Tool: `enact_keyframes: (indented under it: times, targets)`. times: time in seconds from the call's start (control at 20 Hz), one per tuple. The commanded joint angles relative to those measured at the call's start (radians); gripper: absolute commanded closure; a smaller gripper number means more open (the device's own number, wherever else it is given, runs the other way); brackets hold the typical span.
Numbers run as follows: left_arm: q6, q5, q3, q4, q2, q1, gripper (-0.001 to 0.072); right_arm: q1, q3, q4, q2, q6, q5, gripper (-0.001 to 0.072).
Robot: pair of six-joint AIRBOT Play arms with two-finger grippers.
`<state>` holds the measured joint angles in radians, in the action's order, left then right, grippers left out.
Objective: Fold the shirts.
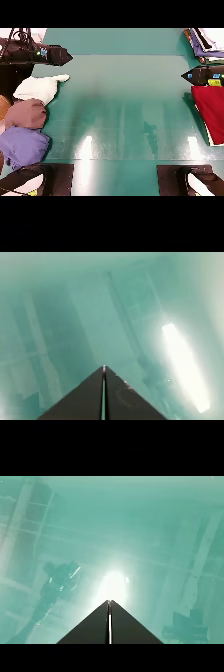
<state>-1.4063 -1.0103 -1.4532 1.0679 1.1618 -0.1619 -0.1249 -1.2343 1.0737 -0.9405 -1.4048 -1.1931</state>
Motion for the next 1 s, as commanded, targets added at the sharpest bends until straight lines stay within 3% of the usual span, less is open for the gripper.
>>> enact_keyframes:
  times: [0.0,0.5,0.65,0.7,0.75,0.8,0.95]
  targets:
    - [0.0,0.008,-0.001,0.0,0.0,0.0,0.0683,-0.002,-0.001,0.0,0.001,0.0,-0.003,0.0691]
    - [0.0,0.008,-0.001,0.0,-0.001,0.0,0.0682,-0.002,-0.001,-0.001,0.001,0.0,-0.002,0.0691]
    - [0.014,0.075,-0.001,-0.01,0.0,0.0,0.0682,-0.002,-0.001,0.0,0.001,0.0,-0.002,0.0691]
    - [0.053,0.102,-0.001,0.039,0.001,0.0,0.0617,-0.002,-0.001,0.0,0.001,0.0,-0.002,0.0691]
    - [0.047,0.123,-0.001,0.153,0.001,0.0,0.0278,-0.002,-0.001,0.0,0.001,0.0,-0.002,0.0691]
    - [-0.02,0.138,-0.001,0.299,0.008,0.0,0.0143,-0.002,-0.001,0.0,0.001,0.0,-0.002,0.0691]
    - [-0.168,0.079,0.002,0.64,0.081,0.051,0.0143,-0.002,-0.001,-0.001,0.001,0.0,0.017,0.0691]
